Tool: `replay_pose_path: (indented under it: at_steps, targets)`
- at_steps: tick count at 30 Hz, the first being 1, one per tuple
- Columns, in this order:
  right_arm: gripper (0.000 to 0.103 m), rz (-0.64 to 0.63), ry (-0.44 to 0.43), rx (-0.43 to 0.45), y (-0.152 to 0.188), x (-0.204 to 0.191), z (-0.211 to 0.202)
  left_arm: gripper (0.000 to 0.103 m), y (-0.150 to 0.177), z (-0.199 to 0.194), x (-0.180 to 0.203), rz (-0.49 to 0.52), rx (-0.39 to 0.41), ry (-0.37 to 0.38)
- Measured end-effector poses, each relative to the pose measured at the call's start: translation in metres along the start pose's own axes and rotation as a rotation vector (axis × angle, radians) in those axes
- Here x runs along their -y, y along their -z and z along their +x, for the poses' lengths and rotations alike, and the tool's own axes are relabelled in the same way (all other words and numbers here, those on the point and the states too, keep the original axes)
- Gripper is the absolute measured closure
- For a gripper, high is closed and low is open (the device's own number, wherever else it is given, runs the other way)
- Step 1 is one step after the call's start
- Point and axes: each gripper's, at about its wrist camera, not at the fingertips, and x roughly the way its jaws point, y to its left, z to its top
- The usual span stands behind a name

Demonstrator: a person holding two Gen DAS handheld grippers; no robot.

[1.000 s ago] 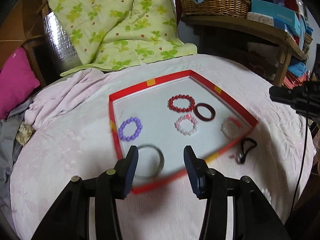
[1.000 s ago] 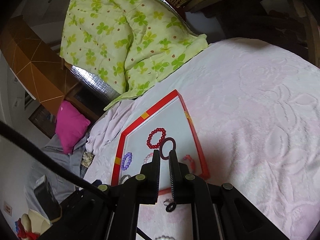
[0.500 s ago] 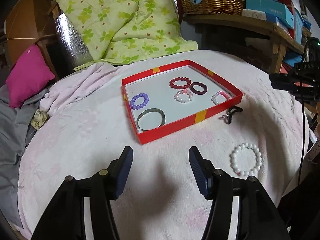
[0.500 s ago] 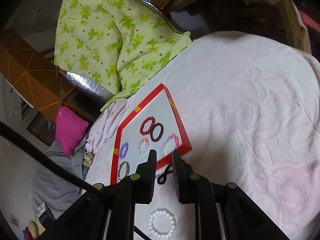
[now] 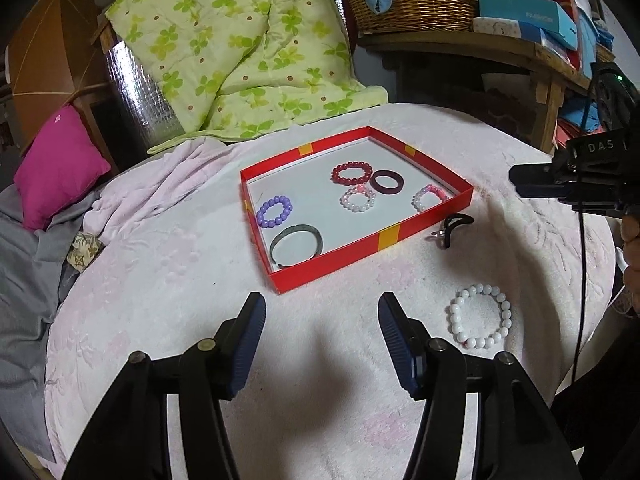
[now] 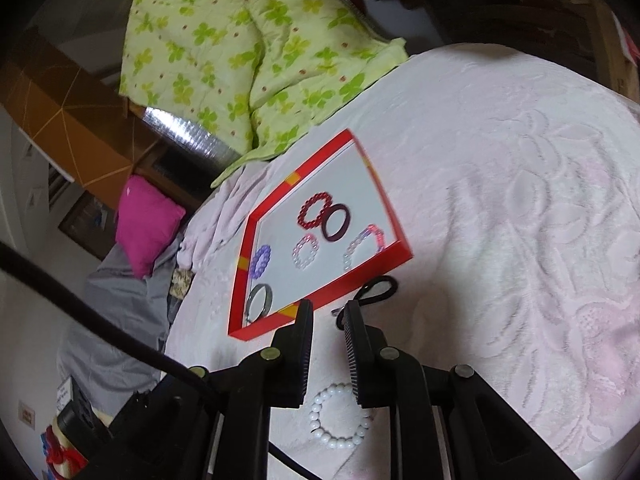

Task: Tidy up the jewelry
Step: 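Move both tools back toward the white beaded bracelet and black hair tie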

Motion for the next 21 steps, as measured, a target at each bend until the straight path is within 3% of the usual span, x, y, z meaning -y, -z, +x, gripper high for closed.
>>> replay_pose_path:
  at_steps: [21]
  targets:
    - [0.084,-0.001,0.047,-0.062,0.002,0.022,0.006,0.043,0.006,0.032,0.016,0.033,-0.076,0.0]
